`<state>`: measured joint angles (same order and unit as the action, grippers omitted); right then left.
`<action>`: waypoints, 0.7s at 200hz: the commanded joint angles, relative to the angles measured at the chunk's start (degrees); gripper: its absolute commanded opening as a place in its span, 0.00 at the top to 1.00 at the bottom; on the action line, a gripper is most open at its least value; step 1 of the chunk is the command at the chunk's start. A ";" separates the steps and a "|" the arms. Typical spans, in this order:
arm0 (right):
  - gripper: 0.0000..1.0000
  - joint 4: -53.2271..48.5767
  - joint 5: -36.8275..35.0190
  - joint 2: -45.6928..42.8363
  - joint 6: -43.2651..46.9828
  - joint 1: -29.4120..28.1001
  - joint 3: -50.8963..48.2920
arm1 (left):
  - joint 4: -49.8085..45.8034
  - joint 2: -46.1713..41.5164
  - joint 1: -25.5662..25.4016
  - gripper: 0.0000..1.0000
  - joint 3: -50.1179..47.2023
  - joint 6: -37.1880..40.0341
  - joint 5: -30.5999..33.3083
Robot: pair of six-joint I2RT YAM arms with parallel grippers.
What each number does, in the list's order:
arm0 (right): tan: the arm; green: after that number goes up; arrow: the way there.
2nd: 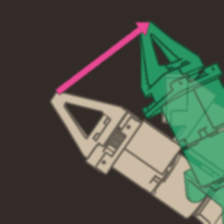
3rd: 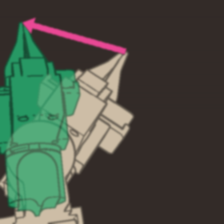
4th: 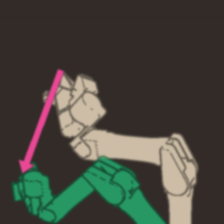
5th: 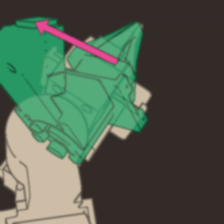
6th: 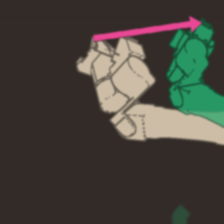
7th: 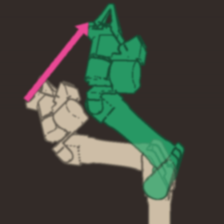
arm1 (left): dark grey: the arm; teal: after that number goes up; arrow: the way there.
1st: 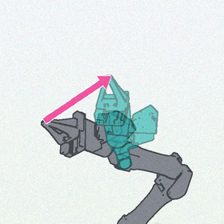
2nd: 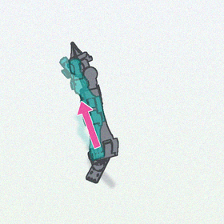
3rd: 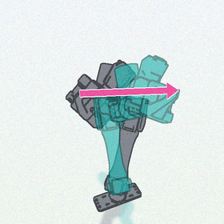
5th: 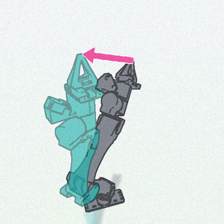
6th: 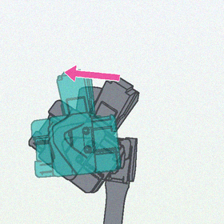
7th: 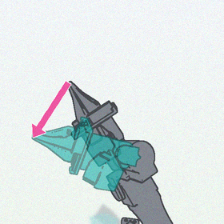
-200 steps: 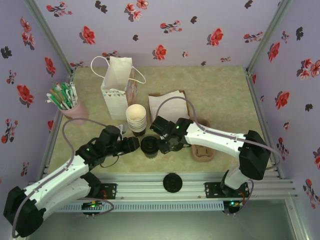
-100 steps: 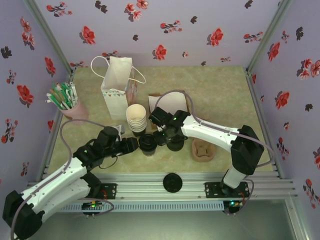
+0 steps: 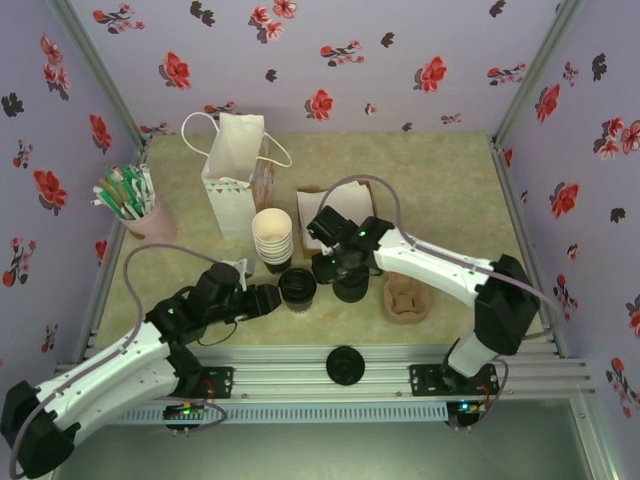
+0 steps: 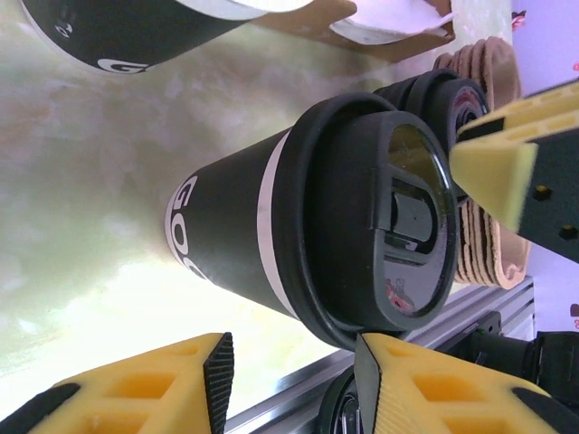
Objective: Pack the takeout coffee
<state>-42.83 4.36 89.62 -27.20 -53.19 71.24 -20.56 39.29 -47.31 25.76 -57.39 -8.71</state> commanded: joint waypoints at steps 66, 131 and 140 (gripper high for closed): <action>1.00 15.34 8.17 -10.81 -14.35 0.14 -12.37 | 1.84 1.10 7.71 0.68 2.04 2.35 -7.10; 1.00 20.81 10.67 -10.45 -17.70 -0.58 -15.53 | 11.69 4.30 11.38 0.75 -1.48 -0.36 -14.05; 1.00 21.03 10.69 -10.35 -17.97 -0.69 -15.77 | 11.77 4.39 11.60 0.77 -1.80 -0.45 -14.12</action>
<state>-24.67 13.82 79.50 -42.83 -53.39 56.40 -12.58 43.31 -36.67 25.15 -57.17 -19.94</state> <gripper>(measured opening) 0.063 0.255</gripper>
